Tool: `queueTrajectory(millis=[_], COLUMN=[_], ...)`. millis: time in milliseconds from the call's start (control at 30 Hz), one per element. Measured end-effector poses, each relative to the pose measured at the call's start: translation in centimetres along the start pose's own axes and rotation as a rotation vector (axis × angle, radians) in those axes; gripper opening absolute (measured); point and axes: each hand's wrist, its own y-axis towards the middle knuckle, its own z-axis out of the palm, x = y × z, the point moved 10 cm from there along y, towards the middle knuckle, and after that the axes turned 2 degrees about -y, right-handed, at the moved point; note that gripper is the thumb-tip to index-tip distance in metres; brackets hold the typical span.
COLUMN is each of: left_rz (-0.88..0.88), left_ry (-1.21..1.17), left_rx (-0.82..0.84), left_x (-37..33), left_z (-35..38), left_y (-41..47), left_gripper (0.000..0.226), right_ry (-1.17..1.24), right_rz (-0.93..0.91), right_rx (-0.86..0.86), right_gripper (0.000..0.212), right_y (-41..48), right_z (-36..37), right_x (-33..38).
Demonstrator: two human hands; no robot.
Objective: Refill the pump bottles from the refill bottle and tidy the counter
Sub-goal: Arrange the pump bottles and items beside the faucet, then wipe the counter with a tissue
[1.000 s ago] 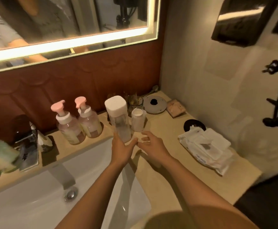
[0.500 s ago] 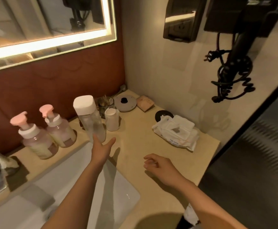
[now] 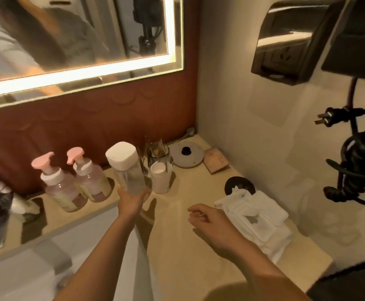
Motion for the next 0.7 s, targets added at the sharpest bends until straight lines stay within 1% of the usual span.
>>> queueTrajectory(millis=[67, 133, 233, 367, 467, 533, 600, 700], left_rz=[-0.009, -0.002, -0.020, -0.043, -0.061, -0.075, -0.069, -0.068], left_ry=[-0.008, -0.014, -0.014, -0.006, -0.003, -0.015, -0.056, -0.069], left_rx=[-0.042, -0.077, -0.113, -0.095, -0.053, -0.053, -0.097, -0.154], left_x=[-0.3, -0.8, -0.8, -0.9, -0.4, 0.0, 0.4, 1.6], left_z=[0.4, 1.0, 1.3, 1.2, 1.5, 2.1, 2.5, 3.8], left_y=[0.2, 0.1, -0.2, -0.4, -1.1, -2.3, -3.8, -6.8], left_gripper=[0.076, 0.073, 0.080, 0.087, 0.089, 0.082, 0.071, 0.069], right_ry=[-0.029, -0.043, -0.045, -0.072, -0.027, 0.024, 0.079, 0.081], right_rz=[-0.016, -0.034, -0.044, -0.066, -0.077, -0.105, -0.136, -0.157], right_rx=[0.055, 0.094, 0.109, 0.093, -0.007, -0.144, -0.285, -0.461], right_gripper=[0.025, 0.024, 0.024, 0.021, 0.016, 0.015, 0.014, 0.020], right_y=[1.5, 2.8, 3.9, 4.2, 3.2, 1.7, -0.1, -2.9], right_z=[-0.8, -1.8, -2.7, -4.1, -6.0, -8.0, -10.0, -13.1], right_x=[0.5, 0.8, 0.9, 0.8, 0.0, -0.7, -1.2, -2.2])
